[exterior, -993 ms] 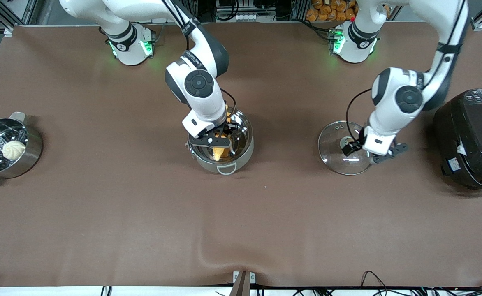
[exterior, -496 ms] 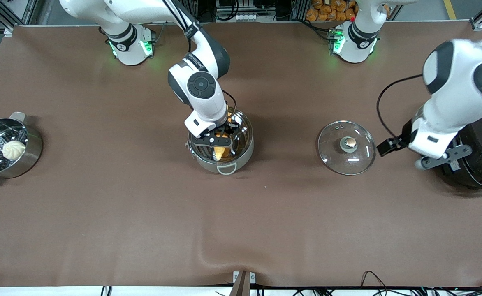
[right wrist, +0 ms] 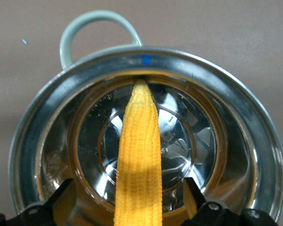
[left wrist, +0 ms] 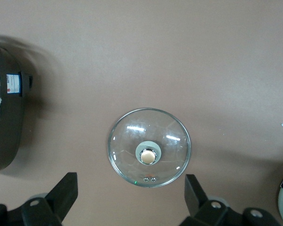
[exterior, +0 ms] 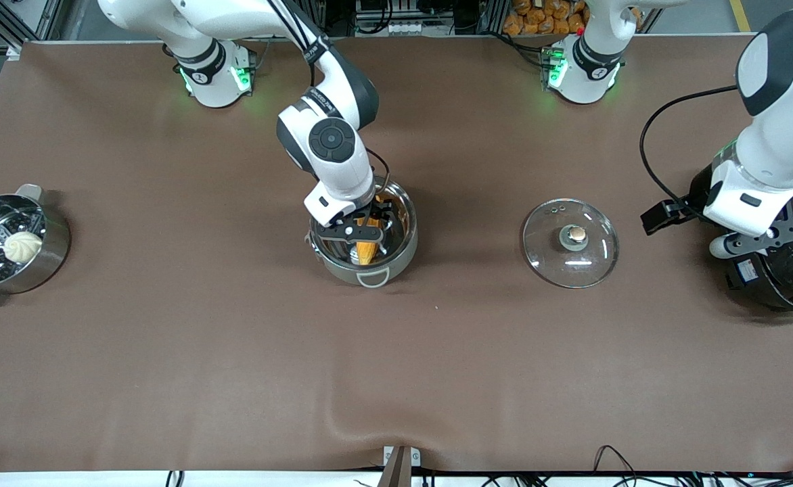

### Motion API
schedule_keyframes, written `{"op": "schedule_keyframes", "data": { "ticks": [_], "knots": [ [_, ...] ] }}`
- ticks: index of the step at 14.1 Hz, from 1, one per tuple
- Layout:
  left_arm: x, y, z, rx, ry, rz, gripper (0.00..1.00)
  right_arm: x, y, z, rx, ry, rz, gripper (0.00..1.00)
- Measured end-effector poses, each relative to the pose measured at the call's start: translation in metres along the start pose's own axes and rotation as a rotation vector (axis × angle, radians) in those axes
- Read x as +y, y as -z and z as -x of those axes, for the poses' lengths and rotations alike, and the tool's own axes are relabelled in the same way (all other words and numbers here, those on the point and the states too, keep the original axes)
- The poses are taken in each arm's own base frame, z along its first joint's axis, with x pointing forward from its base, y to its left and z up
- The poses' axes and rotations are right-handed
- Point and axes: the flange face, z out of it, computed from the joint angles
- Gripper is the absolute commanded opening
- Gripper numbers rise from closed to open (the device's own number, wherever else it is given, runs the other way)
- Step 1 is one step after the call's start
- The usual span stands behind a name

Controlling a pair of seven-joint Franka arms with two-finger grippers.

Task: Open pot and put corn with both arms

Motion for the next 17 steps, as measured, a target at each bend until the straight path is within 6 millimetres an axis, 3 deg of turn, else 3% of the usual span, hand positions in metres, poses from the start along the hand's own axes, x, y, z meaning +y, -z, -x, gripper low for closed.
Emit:
{"op": "schedule_keyframes", "data": {
  "ticks": [3, 5, 7, 9, 11, 13, 15, 17],
  "knots": [
    [-0.001, 0.002, 0.001, -0.009, 0.0, -0.004, 1.0, 0.019, 0.041, -0.024, 0.022, -0.046, -0.017, 1.0],
    [-0.001, 0.003, 0.001, -0.011, 0.0, -0.004, 1.0, 0.044, 0.087, -0.043, 0.007, -0.091, -0.005, 1.0],
    [-0.001, 0.004, 0.001, -0.011, 0.0, -0.005, 1.0, 0.082, 0.145, -0.065, 0.004, -0.124, -0.004, 1.0],
    [-0.002, 0.004, 0.001, -0.012, 0.001, -0.005, 1.0, 0.134, 0.197, -0.085, 0.013, -0.094, -0.01, 1.0],
    [-0.001, 0.005, 0.001, -0.011, 0.001, -0.005, 1.0, 0.204, 0.236, -0.101, -0.001, -0.029, -0.002, 1.0],
    [-0.003, 0.013, 0.002, 0.001, -0.007, 0.0, 1.0, 0.281, 0.262, -0.113, -0.022, 0.039, 0.003, 1.0],
    [-0.012, 0.031, 0.008, 0.007, -0.026, 0.02, 1.0, 0.344, 0.279, -0.12, -0.021, 0.071, 0.002, 1.0],
    [-0.025, 0.049, 0.019, -0.007, -0.025, 0.021, 1.0, 0.381, 0.289, -0.121, -0.015, 0.067, 0.005, 1.0]
  ]
}}
